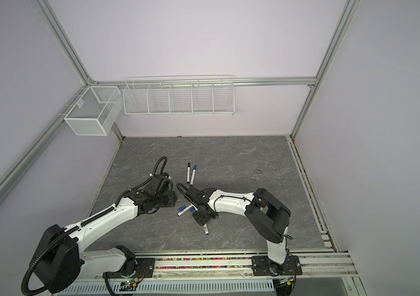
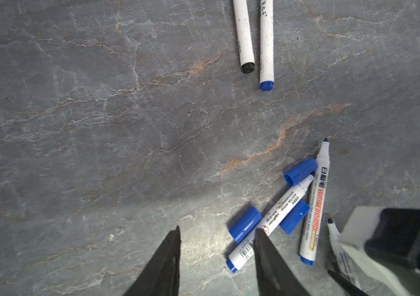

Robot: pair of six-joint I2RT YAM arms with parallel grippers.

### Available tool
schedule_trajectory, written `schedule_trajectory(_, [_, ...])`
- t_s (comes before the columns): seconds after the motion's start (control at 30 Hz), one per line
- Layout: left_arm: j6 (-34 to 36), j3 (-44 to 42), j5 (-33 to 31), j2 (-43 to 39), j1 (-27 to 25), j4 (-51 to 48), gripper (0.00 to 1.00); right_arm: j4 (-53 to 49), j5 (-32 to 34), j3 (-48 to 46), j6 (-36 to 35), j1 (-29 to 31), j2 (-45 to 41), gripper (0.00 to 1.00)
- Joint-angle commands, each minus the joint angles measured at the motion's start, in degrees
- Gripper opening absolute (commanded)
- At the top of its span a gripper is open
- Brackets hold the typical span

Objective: Insert the pens into the pen caps
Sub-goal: 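Grasp a white marker from the pile with the right gripper while the left gripper returns, then lift the white marker upright with the right gripper toward the left gripper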

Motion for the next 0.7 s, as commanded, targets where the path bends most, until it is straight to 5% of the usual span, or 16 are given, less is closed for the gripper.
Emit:
schedule_trajectory(0.0, [-0.5, -0.7, -0.3, -1.0, 0.1, 0.4, 0.46, -3.2, 3.6, -1.1, 1.8, 0.0, 1.7, 0.31])
schedule_trajectory(0.17, [2.7, -0.7, 4.7, -1.4, 0.1, 2.6, 0.46, -2.9, 6.5, -4.9, 5.0, -0.8, -0.2, 0.16])
schedule_trajectory(0.37, [5.6, -0.9, 11.7, -1.3, -1.6, 7.3, 0.46, 3.3, 6.9, -9.3, 6.2, -5.0, -11.6, 0.09])
schedule_trajectory(0.67, [14.4, 2.1, 23.4, -1.5, -7.0, 13.6, 0.51, 23.9, -3.9, -14.9, 10.3, -14.0, -28.9, 0.08])
